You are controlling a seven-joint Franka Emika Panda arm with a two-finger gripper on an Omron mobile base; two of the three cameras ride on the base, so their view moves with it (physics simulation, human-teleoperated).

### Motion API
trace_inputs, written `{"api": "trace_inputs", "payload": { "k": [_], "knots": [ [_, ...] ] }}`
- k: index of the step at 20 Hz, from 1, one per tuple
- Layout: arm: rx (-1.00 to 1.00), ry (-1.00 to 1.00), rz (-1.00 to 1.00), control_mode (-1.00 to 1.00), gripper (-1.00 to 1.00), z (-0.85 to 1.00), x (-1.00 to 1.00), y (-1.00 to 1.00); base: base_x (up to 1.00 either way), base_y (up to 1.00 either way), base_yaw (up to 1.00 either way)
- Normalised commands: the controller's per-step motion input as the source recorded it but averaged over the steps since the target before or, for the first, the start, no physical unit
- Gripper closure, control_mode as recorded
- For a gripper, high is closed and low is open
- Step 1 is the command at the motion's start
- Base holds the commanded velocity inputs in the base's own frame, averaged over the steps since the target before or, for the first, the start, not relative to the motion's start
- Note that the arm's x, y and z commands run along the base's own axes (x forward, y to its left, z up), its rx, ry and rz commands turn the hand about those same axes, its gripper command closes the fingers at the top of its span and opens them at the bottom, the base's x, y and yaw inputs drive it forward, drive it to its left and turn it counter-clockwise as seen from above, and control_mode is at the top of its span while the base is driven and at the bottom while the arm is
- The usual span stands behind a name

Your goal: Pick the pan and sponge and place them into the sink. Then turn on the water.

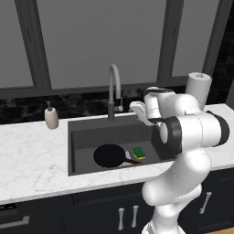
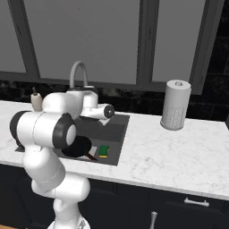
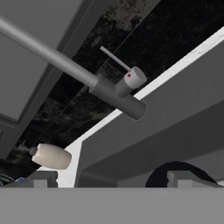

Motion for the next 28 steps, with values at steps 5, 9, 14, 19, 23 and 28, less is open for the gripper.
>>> {"api": "trace_inputs", "payload": {
  "k": [5,9,14,19,23,28],
  "knots": [
    [0.02,0.0,0.0,-1.0,-1.0,0.0,0.3,0.0,0.0,0.0,0.0],
    [0.01,0.0,0.0,-1.0,-1.0,0.0,0.32,0.0,0.0,0.0,0.0],
    [0.01,0.0,0.0,-1.0,-1.0,0.0,0.31,0.0,0.0,0.0,0.0],
    [0.0,0.0,0.0,-1.0,-1.0,-0.06,0.28,0.0,0.0,0.0,0.0],
    [0.0,0.0,0.0,-1.0,-1.0,-0.16,0.27,0.06,0.0,0.0,0.0],
    [0.0,0.0,0.0,-1.0,-1.0,-0.21,0.25,0.1,0.0,0.0,0.0]
  ]
}}
